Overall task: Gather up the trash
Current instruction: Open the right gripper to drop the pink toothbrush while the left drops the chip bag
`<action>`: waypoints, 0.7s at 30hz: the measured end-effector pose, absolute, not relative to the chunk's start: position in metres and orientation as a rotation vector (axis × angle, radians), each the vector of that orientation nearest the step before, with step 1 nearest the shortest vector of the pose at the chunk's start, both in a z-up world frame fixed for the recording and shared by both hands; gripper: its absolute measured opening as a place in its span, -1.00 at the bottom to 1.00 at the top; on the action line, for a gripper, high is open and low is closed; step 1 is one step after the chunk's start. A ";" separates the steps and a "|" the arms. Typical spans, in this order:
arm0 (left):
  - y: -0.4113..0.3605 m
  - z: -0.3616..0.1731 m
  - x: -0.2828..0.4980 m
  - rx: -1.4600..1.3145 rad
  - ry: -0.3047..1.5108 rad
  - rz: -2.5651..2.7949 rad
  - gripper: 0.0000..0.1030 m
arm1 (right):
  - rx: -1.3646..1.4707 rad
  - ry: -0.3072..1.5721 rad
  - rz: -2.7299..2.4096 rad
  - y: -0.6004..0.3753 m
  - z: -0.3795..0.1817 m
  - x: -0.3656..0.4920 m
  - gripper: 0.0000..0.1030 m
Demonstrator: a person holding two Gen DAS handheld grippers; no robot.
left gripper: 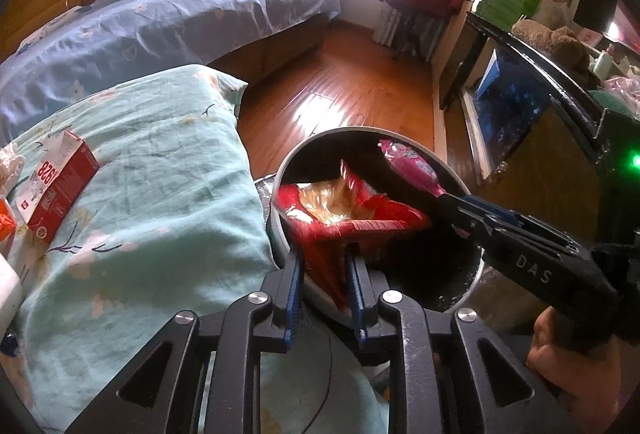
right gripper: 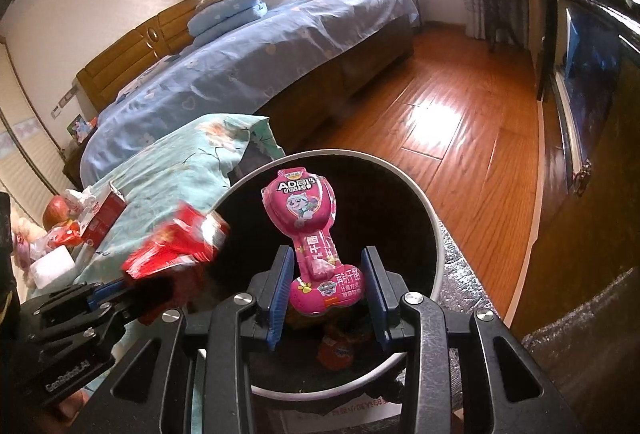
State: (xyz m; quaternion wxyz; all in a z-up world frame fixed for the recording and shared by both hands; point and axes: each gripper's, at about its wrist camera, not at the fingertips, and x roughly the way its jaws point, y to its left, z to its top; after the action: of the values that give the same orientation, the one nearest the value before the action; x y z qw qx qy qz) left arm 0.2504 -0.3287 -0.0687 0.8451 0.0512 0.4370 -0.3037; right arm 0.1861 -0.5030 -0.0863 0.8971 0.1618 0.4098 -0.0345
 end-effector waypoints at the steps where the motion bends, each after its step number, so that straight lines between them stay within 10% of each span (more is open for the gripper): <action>1: -0.328 -0.069 0.250 0.108 0.921 -0.636 -0.37 | 0.339 0.848 -0.072 -0.504 -0.087 0.186 -0.26; 6: -0.310 -0.067 0.241 0.087 0.911 -0.617 -0.13 | 0.368 0.840 -0.068 -0.505 -0.085 0.183 -0.11; 8: -0.298 -0.067 0.235 0.076 0.910 -0.606 -0.08 | 0.375 0.829 -0.058 -0.502 -0.083 0.181 0.25; 21: -0.208 -0.061 0.187 0.004 0.877 -0.476 0.02 | 0.360 0.810 0.063 -0.443 -0.074 0.175 0.57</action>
State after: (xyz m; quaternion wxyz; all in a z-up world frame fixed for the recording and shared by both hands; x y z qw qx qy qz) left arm 0.1872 -0.2084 -0.0612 0.8780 0.0020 0.4208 -0.2281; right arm 0.1752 -0.4430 -0.0739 0.9029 0.1740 0.3919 0.0305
